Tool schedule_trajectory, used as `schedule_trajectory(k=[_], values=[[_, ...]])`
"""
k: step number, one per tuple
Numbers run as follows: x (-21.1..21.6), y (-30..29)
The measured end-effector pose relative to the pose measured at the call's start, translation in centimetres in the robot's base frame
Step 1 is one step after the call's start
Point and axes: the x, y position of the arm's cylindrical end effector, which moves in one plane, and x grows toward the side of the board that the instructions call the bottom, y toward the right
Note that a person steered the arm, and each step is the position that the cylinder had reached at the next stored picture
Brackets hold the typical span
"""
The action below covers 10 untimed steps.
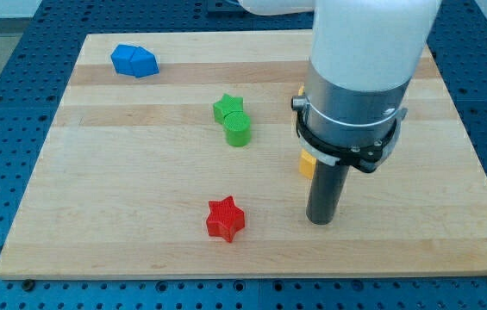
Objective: Move the yellow hexagon towards the center right
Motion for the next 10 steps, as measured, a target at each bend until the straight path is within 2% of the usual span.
schedule_trajectory(k=[2, 3, 5, 6, 7, 9, 10], values=[[-0.1, 5.1], [-0.1, 4.6], [-0.1, -5.1], [-0.7, -6.4], [-5.5, -3.9], [-6.3, -1.7], [-8.7, 2.8]])
